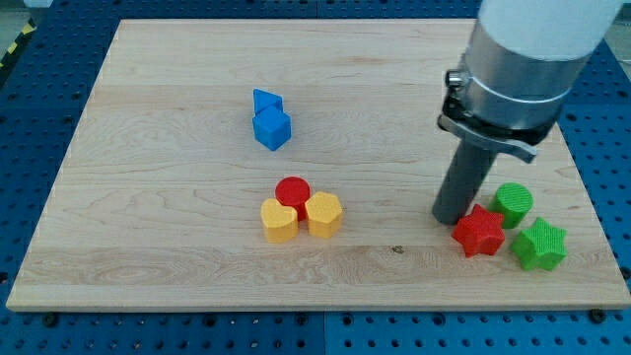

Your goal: Move the yellow heart bottom left to the yellow hexagon

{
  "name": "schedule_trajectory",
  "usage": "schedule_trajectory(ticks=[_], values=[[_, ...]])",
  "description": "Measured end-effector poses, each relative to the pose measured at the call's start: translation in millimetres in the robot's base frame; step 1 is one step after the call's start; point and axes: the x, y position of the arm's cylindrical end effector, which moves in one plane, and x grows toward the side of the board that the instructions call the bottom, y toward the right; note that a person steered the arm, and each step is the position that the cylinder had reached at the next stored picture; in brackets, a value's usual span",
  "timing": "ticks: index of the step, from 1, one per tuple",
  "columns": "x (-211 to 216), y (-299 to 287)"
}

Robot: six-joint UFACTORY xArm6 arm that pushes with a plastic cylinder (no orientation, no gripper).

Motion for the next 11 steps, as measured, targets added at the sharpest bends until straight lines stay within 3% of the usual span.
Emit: schedule_trajectory(ticks=[1,3,5,7,11], values=[[0,-37],[-40,-62],[-43,-170],[-33,-237],[17,-225]])
